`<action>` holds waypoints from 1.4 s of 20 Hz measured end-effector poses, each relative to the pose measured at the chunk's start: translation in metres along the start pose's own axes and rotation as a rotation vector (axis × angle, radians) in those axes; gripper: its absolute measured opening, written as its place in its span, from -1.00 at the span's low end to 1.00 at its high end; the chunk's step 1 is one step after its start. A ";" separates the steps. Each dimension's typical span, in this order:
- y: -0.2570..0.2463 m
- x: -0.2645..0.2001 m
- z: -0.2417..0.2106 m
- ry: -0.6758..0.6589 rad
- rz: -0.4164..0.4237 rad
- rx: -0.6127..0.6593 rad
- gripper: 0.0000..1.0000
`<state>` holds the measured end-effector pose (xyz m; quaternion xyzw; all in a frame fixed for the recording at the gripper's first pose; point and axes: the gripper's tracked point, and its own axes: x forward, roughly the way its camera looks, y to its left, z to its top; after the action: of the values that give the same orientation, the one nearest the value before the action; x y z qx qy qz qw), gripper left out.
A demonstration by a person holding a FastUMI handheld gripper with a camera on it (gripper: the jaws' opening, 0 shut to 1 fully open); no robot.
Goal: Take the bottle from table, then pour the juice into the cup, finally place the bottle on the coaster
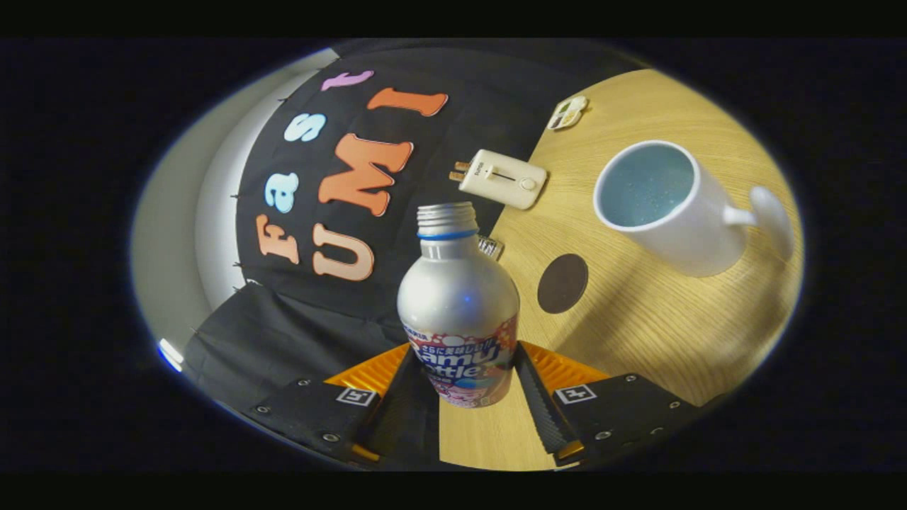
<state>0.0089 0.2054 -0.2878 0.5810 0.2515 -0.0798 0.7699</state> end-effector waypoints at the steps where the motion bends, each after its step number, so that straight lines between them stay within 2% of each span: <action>1: 0.001 -0.002 0.003 0.000 0.004 0.032 0.53; 8: 0.009 -0.011 0.017 0.009 0.072 0.176 0.53; 19: 0.014 -0.025 0.016 0.072 0.111 0.347 0.52; 28: 0.007 -0.022 0.013 0.132 0.097 0.466 0.53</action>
<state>-0.0034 0.1916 -0.2682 0.7583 0.2481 -0.0606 0.5998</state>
